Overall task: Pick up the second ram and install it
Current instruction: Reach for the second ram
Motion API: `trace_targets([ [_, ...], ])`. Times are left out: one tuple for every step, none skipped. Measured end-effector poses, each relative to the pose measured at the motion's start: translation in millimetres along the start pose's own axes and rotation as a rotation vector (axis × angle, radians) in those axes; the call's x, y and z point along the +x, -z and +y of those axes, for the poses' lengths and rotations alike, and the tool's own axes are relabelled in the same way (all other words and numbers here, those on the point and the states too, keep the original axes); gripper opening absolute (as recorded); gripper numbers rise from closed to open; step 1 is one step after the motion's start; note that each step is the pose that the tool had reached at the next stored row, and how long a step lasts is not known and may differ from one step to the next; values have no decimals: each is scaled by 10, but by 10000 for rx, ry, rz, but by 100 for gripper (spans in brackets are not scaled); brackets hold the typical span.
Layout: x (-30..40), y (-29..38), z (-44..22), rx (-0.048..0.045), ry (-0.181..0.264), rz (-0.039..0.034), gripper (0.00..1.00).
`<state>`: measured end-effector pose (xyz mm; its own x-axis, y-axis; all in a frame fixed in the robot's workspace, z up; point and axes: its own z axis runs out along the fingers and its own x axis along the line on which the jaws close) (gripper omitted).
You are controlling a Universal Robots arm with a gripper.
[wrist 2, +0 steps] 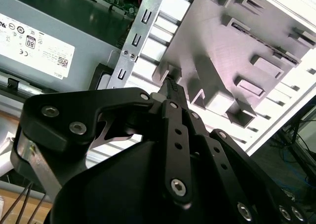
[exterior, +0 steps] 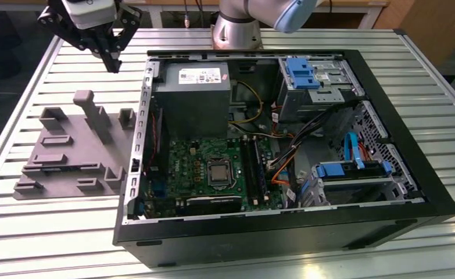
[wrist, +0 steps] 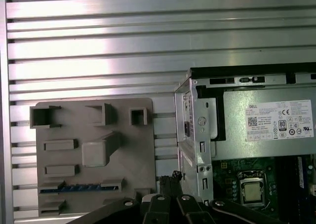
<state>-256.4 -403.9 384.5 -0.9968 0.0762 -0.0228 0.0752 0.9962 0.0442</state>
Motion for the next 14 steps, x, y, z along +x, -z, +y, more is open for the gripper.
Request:
trace_targets([
  [5,0,0,0,0,0,11],
  [11,0,-1,0,0,0,11],
  [15,-1,-1,-1,0,-1,11],
  [20,-1,-2,0,0,-1,11],
  [25,0,-2,0,0,0,11],
  [29,0,-2,0,1,1,11],
  [33,-1,-3,0,0,0,11],
  [38,-1,-3,0,0,0,11],
  [43,-1,-3,0,0,0,11],
  [48,-1,-4,0,0,0,11],
  [53,-1,-4,0,1,0,11],
  [59,-2,-5,0,0,0,11],
  [65,-2,-5,0,0,0,11],
  [71,-3,-5,0,0,0,11],
])
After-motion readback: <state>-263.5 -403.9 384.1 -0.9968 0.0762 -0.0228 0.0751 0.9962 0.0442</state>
